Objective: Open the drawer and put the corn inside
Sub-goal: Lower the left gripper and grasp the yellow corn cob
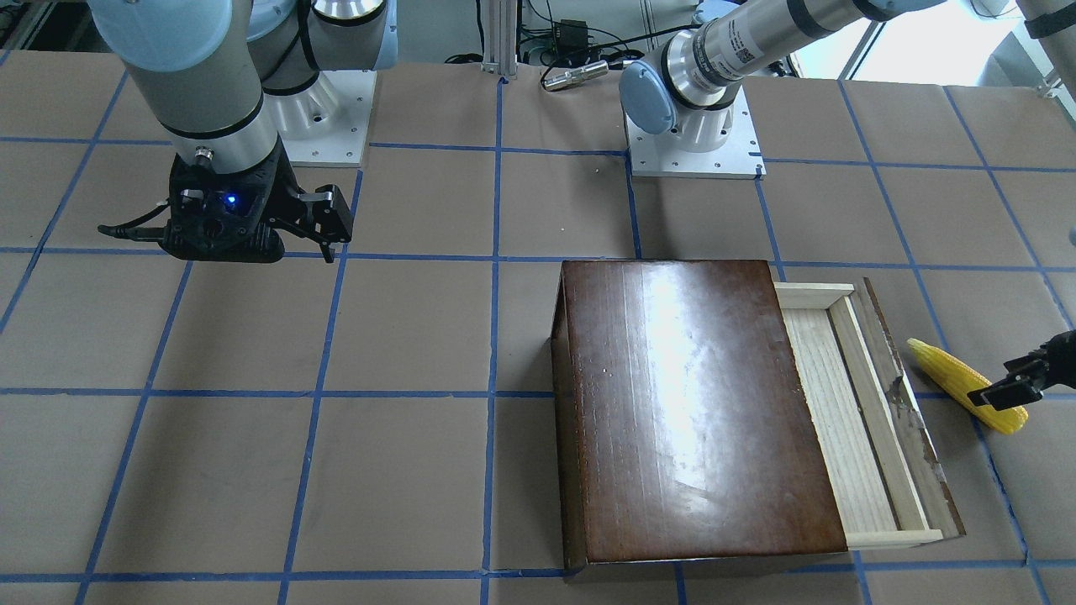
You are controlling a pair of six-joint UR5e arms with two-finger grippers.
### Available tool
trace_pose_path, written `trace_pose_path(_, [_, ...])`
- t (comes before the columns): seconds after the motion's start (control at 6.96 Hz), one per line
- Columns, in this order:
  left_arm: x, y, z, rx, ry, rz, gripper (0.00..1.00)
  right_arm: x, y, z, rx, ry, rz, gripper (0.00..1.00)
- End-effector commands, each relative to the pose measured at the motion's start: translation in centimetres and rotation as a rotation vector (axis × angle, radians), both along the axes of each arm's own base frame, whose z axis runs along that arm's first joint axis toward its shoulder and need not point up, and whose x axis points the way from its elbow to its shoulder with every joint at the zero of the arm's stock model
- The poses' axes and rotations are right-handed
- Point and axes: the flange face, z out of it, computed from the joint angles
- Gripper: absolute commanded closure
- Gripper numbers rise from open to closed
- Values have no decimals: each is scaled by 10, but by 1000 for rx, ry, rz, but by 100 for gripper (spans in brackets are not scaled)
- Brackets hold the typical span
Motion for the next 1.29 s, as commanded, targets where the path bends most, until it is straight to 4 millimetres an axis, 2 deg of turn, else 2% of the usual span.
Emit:
trace_pose_path(0.0, [2, 2, -11, 30, -8, 0, 0, 0, 0, 0, -1, 1, 0, 0])
trace_pose_path(0.57, [5, -1, -35, 43, 3, -5, 0, 0, 0, 0, -1, 1, 0, 0])
trace_pose_path(0.72, [7, -3, -37, 32, -7, -5, 5, 0, 0, 0, 0, 1, 0, 0])
trace_pose_path(0.86, [8, -4, -37, 30, -10, -7, 31, 0, 0, 0, -1, 1, 0, 0])
trace_pose_path(1.01, [7, -4, -37, 31, -8, -5, 63, 0, 0, 0, -1, 0, 0, 0])
trace_pose_path(1.15, [8, -5, -35, 27, -9, -5, 86, 0, 0, 0, -1, 1, 0, 0])
